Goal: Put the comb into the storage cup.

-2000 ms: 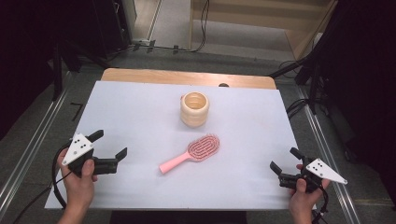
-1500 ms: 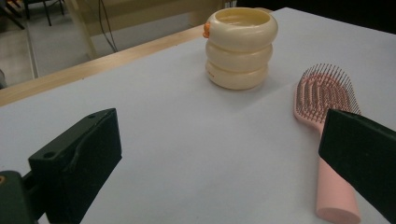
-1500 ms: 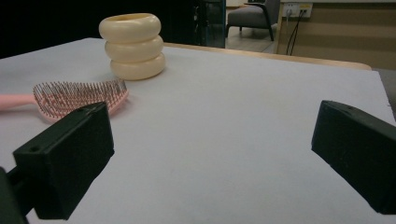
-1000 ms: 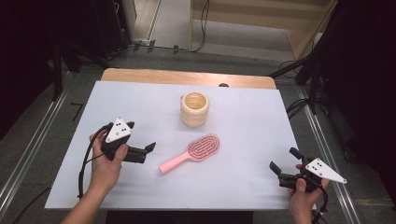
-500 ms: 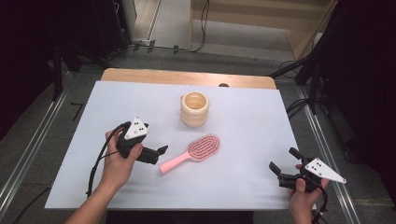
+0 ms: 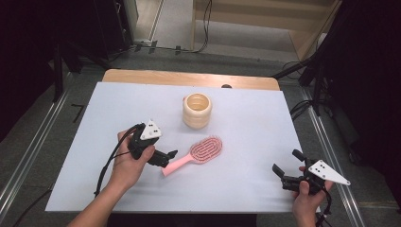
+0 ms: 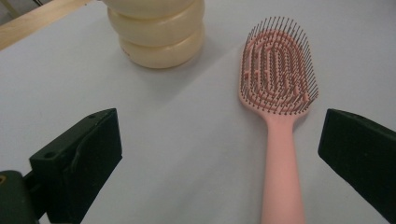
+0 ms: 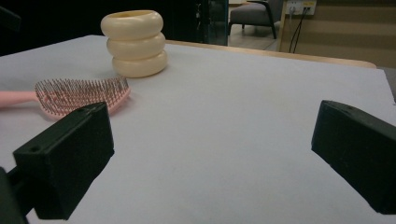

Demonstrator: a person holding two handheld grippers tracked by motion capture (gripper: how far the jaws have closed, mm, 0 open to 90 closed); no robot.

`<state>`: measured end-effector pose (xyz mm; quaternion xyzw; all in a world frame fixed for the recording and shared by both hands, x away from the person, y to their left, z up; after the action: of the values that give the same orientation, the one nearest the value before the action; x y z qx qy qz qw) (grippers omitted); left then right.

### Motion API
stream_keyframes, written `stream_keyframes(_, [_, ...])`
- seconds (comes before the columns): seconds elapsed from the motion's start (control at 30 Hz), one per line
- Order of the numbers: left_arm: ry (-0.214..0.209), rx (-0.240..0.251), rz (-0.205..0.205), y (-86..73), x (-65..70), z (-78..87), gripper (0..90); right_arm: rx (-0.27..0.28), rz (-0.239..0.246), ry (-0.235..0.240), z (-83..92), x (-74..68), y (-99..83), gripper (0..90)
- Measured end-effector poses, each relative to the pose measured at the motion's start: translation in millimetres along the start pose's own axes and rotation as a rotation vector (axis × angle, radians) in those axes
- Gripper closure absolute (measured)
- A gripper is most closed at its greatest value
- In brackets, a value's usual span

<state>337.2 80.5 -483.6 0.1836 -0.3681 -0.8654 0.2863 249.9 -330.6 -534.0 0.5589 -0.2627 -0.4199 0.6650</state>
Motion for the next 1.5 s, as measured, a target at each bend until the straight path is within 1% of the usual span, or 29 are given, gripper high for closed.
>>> stream_keyframes(0.17, [-0.011,-0.054,-0.025,-0.4,8.6,-7.8,0.0,-0.001,0.000,0.002,-0.3,-0.1,-0.1,0.0])
stream_keyframes(0.37, [-0.022,-0.099,-0.044,0.2,16.6,-16.4,0.0,-0.004,0.007,0.003,-0.7,0.0,-0.1,0.0])
stream_keyframes(0.53, [-0.029,-0.126,-0.058,1.7,22.3,-21.3,0.0,-0.004,0.008,0.004,-0.8,-0.1,-0.1,0.0])
stream_keyframes(0.6, [-0.036,-0.140,-0.070,2.0,24.2,-23.0,0.0,-0.004,0.009,0.005,-0.8,-0.2,-0.2,0.0])
stream_keyframes(0.63, [-0.034,-0.149,-0.069,2.0,25.3,-23.8,0.1,-0.005,0.008,0.007,-0.8,-0.5,-0.2,0.0])
stream_keyframes(0.7, [-0.021,-0.163,-0.082,1.8,26.0,-25.3,3.2,-0.004,0.009,0.006,-0.8,-0.3,-0.2,0.0])
stream_keyframes(0.93, [-0.026,-0.201,-0.104,0.7,31.6,-30.8,3.5,-0.007,0.006,0.009,-0.9,-0.9,-0.4,0.0])
stream_keyframes(0.97, [-0.027,-0.211,-0.103,0.2,32.5,-31.2,3.5,-0.008,0.006,0.010,-0.9,-1.0,-0.5,0.0])
stream_keyframes(1.17, [-0.023,-0.284,-0.136,-3.2,36.9,-37.2,3.5,-0.009,0.005,0.010,-1.1,-1.1,-0.5,0.0])
stream_keyframes(1.33, [-0.057,-0.316,-0.143,-5.5,41.6,-40.4,3.5,-0.010,0.006,0.009,-1.4,-0.9,-0.6,0.0])
stream_keyframes(1.37, [-0.060,-0.321,-0.140,-6.1,42.9,-41.4,3.5,-0.012,0.007,0.008,-1.3,-1.0,-0.8,0.0])
stream_keyframes(1.43, [-0.067,-0.341,-0.152,-7.8,44.5,-43.2,3.6,-0.012,0.006,0.008,-1.5,-1.1,-0.8,0.0])
stream_keyframes(1.47, [-0.067,-0.353,-0.159,-8.7,45.4,-43.8,5.4,-0.009,0.007,0.008,-1.6,-0.8,-0.7,0.0])
stream_keyframes(1.5, [-0.068,-0.354,-0.152,-9.0,46.9,-45.0,6.7,-0.009,0.005,0.008,-1.6,-0.8,-0.6,0.0])
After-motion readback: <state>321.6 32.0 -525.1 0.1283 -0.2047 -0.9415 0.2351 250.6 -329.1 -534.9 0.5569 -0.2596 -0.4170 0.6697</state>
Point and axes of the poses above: each handheld gripper's, and its own axes: z roughly backward along the jaws, y roughly out of its top, x roughly to its right, the point moved 7 cm from there along -z, roughly forward along the jaws, and after that the axes turned 4 degrees about y, right-handed, at the moved point
